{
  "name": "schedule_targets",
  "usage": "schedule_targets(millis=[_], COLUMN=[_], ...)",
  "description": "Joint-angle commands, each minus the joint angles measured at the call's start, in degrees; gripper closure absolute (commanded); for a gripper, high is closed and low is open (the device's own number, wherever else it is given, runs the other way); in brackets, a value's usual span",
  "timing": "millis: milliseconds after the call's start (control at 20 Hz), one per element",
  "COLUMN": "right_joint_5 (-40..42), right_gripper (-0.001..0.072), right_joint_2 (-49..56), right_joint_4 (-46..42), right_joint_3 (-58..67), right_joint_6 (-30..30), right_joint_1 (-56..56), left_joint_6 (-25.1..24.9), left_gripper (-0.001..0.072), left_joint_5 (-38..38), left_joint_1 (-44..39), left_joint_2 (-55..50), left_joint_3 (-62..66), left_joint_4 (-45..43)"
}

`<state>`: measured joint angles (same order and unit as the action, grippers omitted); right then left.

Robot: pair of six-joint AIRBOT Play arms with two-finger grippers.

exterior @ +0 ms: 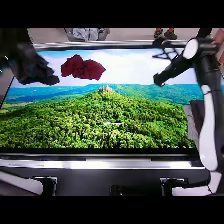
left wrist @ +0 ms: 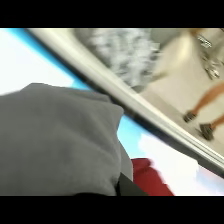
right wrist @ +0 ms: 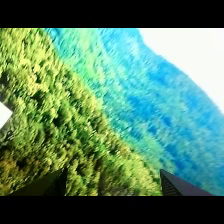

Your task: Fold the shirts.

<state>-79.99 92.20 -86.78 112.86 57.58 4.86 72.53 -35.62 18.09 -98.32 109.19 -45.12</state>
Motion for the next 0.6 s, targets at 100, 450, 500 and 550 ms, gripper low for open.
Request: schedule_targets(millis=[100,450,500,550], right_joint_5=[7.1,-5.5,-8.1,-10.6], right_gripper=[0.0044,0.0044,0.0044,0.0044], right_joint_2=[-13.7,-26.8,-27.4,-27.8], right_joint_4=[-3.9,-3.7,-3.7,-3.7], right_joint_3=[1.5,1.5,1.5,1.5], right_joint_6=[2.1,3.3,3.3,3.3], right_joint_1=[0.0,0.0,0.0,0.0], left_joint_6=[-3.5,3.1,2.9,2.9], left_gripper=[0.0684,0.0683,0.0683,0.0682], left_joint_5=[-15.9,-31.3,-30.7,-30.1], left_joint_1=[-10.9,-29.2,-32.4,-35.2], left_joint_2=[26.2,29.5,28.1,26.4], left_joint_3=[0.0,-5.4,-8.5,-11.2], left_joint_4=[-12.6,-20.5,-20.5,-20.5])
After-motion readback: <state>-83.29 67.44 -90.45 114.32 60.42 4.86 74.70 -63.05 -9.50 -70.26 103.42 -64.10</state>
